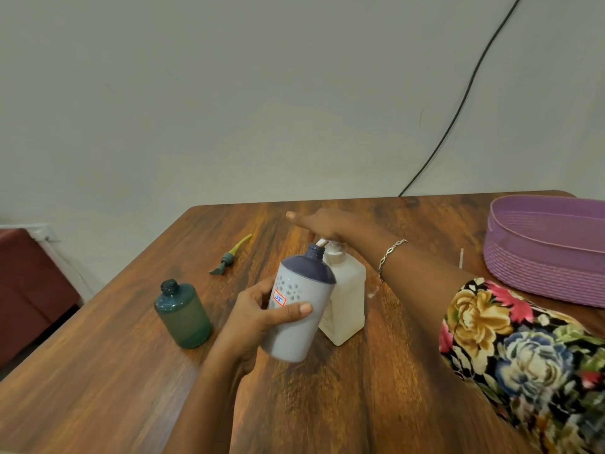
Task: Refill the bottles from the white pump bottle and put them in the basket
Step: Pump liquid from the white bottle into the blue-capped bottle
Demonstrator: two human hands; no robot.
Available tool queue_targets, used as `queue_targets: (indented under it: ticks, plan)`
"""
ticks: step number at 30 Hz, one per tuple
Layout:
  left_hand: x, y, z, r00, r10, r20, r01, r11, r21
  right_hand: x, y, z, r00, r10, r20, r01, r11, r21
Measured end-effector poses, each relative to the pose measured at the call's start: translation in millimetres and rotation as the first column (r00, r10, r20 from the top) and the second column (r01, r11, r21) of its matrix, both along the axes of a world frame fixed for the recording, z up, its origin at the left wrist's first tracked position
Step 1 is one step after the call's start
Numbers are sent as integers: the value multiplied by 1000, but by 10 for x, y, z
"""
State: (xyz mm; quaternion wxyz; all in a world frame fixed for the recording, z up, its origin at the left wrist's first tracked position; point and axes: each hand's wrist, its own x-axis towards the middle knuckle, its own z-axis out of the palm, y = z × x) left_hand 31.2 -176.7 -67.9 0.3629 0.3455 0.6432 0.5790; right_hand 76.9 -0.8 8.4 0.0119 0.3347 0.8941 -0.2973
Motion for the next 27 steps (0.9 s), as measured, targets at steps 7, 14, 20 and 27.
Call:
queue_targets:
  ticks: [7, 14, 20, 27]
  plan:
    - [-8, -8, 19, 1000, 8, -11, -8, 1000, 13, 22, -22, 30, 999, 13, 29, -14, 1000, 19]
    - [-12, -21, 36, 999, 3, -42, -3, 1000, 6, 42, -41, 56, 999, 23, 30, -25, 999, 44]
    - [2, -7, 37, 998, -14, -54, 13, 1000, -11, 75, -34, 102, 1000, -20, 4, 20, 998, -68]
    - [-29, -50, 43, 999, 5, -51, -5, 1000, -11, 89, -100, 203, 1000, -23, -14, 22, 997, -76]
